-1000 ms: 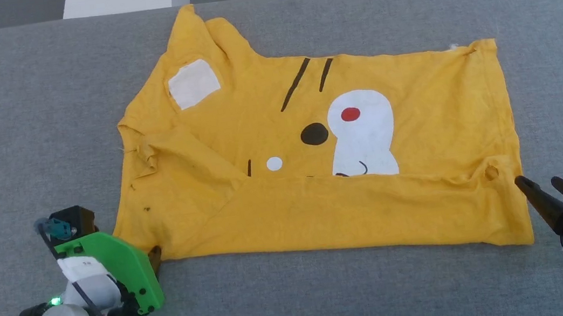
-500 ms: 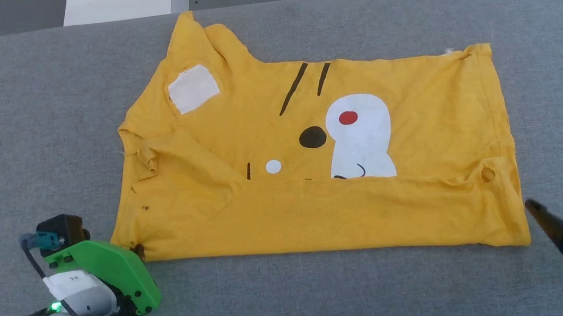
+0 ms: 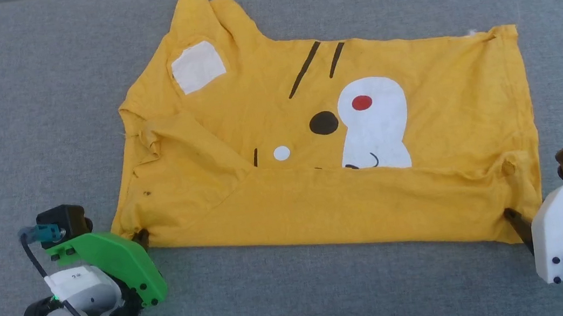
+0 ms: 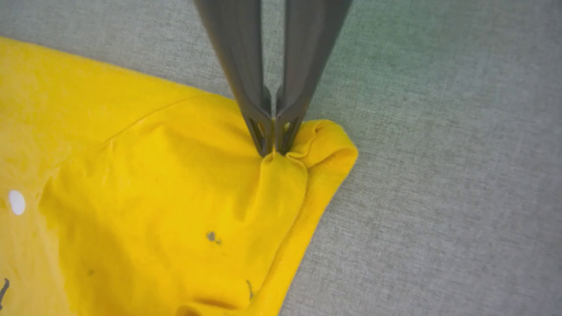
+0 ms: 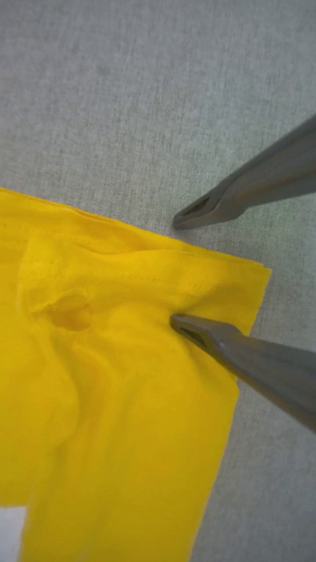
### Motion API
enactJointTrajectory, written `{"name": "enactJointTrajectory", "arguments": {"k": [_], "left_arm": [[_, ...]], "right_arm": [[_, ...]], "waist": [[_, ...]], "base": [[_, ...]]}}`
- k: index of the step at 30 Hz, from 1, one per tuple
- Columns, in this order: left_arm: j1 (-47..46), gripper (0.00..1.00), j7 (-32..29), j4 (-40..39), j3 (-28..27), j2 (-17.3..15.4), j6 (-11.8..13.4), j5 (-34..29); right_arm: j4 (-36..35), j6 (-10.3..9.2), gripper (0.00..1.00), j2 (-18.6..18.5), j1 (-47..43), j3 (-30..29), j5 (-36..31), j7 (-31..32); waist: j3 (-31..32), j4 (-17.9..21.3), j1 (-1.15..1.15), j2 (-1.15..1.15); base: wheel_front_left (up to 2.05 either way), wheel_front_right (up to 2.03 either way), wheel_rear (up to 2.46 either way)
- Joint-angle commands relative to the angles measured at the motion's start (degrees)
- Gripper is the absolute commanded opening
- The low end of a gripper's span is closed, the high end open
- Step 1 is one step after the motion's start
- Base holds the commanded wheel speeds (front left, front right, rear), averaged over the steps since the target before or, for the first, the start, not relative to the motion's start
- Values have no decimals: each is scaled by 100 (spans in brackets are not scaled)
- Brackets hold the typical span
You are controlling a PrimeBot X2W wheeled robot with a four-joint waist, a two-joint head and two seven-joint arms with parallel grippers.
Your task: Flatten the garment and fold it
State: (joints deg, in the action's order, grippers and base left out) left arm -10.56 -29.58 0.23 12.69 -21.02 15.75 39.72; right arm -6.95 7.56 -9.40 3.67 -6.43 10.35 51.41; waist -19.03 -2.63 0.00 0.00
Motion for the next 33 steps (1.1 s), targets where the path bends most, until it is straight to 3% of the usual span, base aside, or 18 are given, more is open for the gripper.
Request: {"name": "enactJointTrajectory", "arguments": {"k": [1, 3, 4, 5, 6, 21, 28, 33], "left_arm": [[28, 0, 18, 46, 43, 59, -2, -52], [17, 0, 23, 71, 53, 75, -23, -29], [12, 0, 31, 84, 53, 84, -33, -15], [6, 0, 40, 105, 58, 84, -44, -13], [4, 0, 51, 119, 55, 85, -49, -8], [85, 0, 57, 33, -74, -72, -130, 137], [512, 0, -386, -700, -117, -355, 161, 128], [962, 0, -723, -1225, -30, -485, 398, 96]], "right_arm": [[165, -8, 100, -15, 40, 89, -3, 49], [211, -8, 100, -93, 54, 169, 14, 76], [242, -8, 79, -115, 55, 200, 58, 125], [255, -8, 20, -153, 61, 236, 102, 175], [244, -8, 2, -179, 76, 254, 138, 184], [-291, -8, 0, -518, 393, 74, 715, 226], [-482, -8, 0, -771, 181, -85, 865, 633], [-534, -8, 0, -752, -153, -195, 919, 882]], "waist": [[-46, -48, 0, 0], [-67, -65, 0, 0], [-70, -70, 0, 0], [-70, -74, 0, 0], [-70, -73, 0, 0], [539, 49, 0, 0], [1089, -6, 0, 0], [1298, -64, 0, 0]], "base": [[0, 0, 0], [0, 0, 0], [0, 0, 0], [0, 0, 0], [0, 0, 0], [0, 0, 0], [0, 0, 0], [0, 0, 0]]}}
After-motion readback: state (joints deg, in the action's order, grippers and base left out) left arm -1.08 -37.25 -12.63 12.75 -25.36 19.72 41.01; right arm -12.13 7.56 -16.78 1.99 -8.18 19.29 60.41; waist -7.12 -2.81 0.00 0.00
